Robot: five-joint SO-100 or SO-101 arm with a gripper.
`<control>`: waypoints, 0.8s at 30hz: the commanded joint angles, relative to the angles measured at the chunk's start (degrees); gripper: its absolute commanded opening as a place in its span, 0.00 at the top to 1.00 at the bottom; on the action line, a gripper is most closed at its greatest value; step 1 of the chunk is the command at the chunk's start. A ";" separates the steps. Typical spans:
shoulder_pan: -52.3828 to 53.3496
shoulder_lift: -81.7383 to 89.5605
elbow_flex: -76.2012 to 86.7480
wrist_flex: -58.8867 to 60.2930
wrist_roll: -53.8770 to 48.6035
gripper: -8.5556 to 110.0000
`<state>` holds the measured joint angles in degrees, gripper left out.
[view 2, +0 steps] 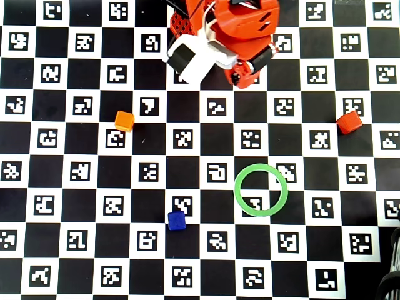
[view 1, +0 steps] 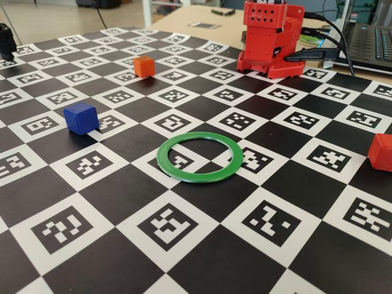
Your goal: Grab the red cube then put it in the green circle then put the blue cube on top and finally the orange cube on top
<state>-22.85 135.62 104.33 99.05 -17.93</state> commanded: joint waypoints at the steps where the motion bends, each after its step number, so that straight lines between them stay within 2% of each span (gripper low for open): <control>1: -6.59 -5.27 -9.32 3.08 7.21 0.84; 7: -17.23 -14.41 -16.44 4.92 29.18 0.73; 14: -26.54 -20.92 -21.62 4.22 36.47 0.70; 19: -28.04 -23.20 -23.82 -0.26 42.54 0.69; 22: -29.09 -29.79 -28.12 2.29 48.69 0.65; 24: -30.41 -34.19 -30.15 2.99 51.86 0.66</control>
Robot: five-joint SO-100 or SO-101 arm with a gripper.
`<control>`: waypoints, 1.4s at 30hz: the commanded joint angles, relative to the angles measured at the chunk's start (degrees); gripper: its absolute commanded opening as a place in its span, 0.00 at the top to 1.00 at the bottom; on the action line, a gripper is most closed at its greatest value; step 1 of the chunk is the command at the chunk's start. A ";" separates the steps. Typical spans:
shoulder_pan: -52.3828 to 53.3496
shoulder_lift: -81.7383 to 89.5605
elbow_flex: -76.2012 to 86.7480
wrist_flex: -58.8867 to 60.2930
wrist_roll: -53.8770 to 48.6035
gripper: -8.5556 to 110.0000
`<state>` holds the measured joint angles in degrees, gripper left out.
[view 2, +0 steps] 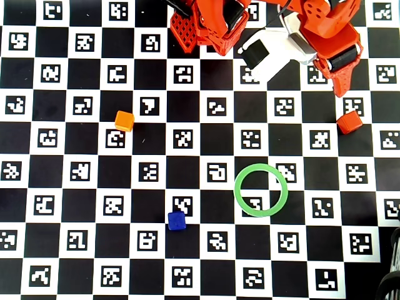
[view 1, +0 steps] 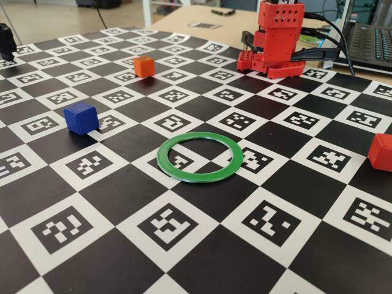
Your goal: Grab the red cube then put it in the green circle then put the blue cube on top and finally the orange cube on top
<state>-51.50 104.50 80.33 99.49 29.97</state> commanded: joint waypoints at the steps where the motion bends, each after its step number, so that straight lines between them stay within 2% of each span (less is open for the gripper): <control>1: -2.29 -5.36 -7.38 3.25 6.42 0.66; 10: -5.63 -20.57 -20.74 3.16 21.36 0.62; 17: -6.06 -28.65 -23.73 -3.16 23.20 0.61; 23: -5.27 -31.82 -15.73 -12.83 24.43 0.56; 32: -3.87 -32.43 -3.96 -22.85 24.96 0.55; 42: -4.39 -36.04 -0.26 -27.25 24.43 0.55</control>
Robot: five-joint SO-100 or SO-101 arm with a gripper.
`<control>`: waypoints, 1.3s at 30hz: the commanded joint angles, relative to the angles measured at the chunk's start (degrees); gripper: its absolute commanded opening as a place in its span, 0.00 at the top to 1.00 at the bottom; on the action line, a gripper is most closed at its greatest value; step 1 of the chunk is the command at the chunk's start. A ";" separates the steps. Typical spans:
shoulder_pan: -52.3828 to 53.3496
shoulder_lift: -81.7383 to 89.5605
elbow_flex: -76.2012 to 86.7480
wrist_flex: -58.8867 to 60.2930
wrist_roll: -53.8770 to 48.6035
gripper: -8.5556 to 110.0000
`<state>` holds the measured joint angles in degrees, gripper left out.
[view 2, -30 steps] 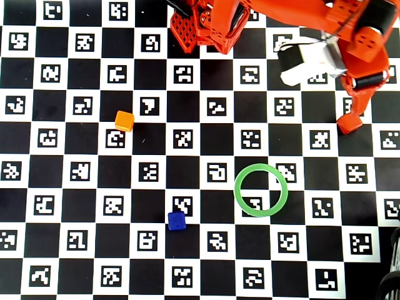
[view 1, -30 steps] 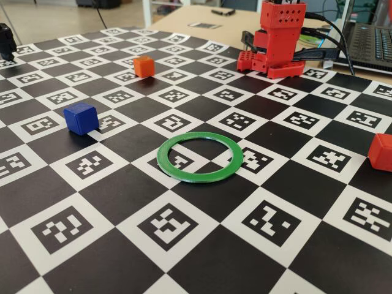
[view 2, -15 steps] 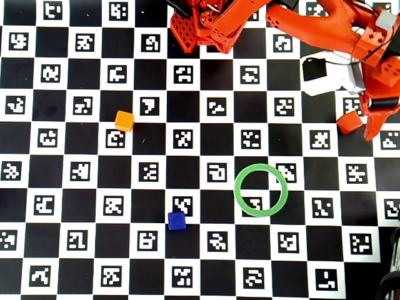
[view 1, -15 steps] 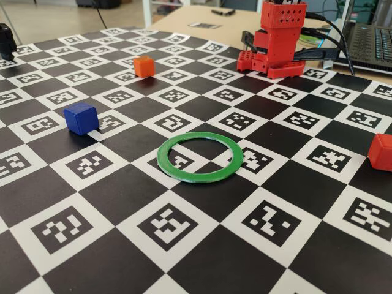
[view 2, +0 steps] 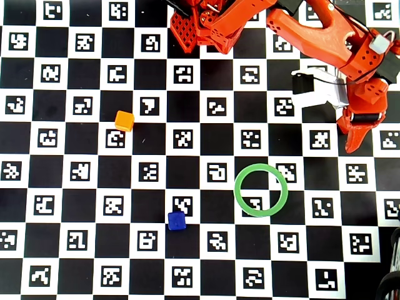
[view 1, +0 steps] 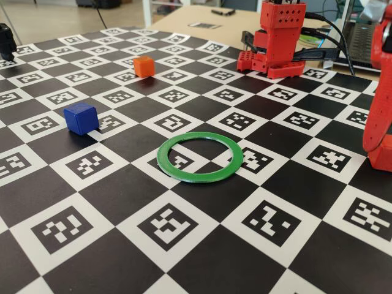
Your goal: Grab the red cube then put it in the green circle then put the blue cube on top and finally the orange cube on top
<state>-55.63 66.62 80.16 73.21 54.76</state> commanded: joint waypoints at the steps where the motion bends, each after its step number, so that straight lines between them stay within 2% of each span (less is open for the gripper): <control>1: -0.26 1.76 0.44 -1.76 -0.44 0.55; 16: -0.26 -0.18 2.11 -6.77 -3.43 0.56; 29: -1.05 -1.85 2.29 -7.47 -17.75 0.57; 39: -1.49 -1.85 -0.70 -6.06 -21.53 0.58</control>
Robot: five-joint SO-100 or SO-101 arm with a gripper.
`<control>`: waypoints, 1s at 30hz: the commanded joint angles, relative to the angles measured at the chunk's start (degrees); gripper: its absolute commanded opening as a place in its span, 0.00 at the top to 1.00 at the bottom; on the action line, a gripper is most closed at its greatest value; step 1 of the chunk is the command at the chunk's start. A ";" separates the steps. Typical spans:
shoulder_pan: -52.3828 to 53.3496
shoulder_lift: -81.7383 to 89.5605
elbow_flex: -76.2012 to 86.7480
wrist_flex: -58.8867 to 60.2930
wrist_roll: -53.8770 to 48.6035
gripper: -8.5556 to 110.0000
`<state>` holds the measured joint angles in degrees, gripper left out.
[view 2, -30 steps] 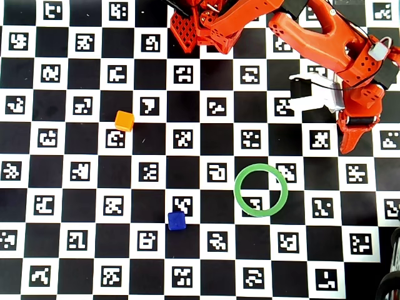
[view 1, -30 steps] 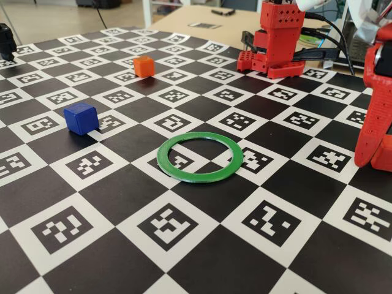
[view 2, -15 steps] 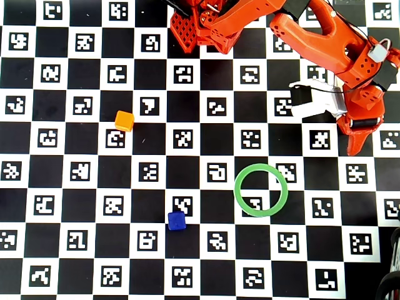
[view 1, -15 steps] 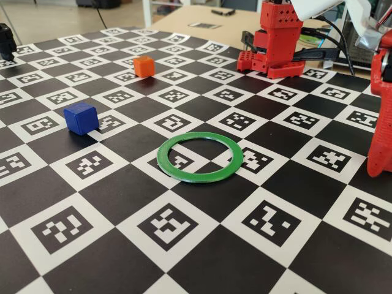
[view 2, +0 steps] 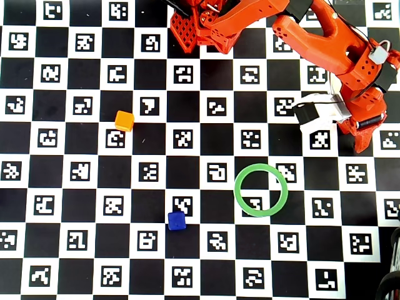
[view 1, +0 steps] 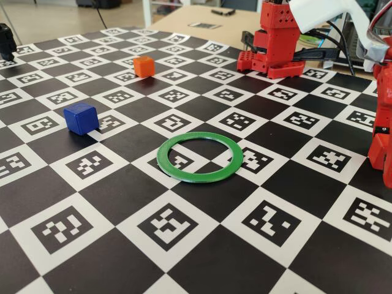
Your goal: Grab the red cube then put it in the green circle then put the blue cube on top and finally the orange cube on top
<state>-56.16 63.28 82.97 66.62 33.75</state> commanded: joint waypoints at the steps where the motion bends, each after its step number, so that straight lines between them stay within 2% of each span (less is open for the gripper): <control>1: -0.97 1.49 -4.13 0.88 -0.88 0.58; 21: -1.23 -0.09 -8.79 2.02 -0.44 0.60; 30: -0.70 -0.44 -9.76 1.41 0.79 0.66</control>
<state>-56.87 61.08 77.61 68.12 34.10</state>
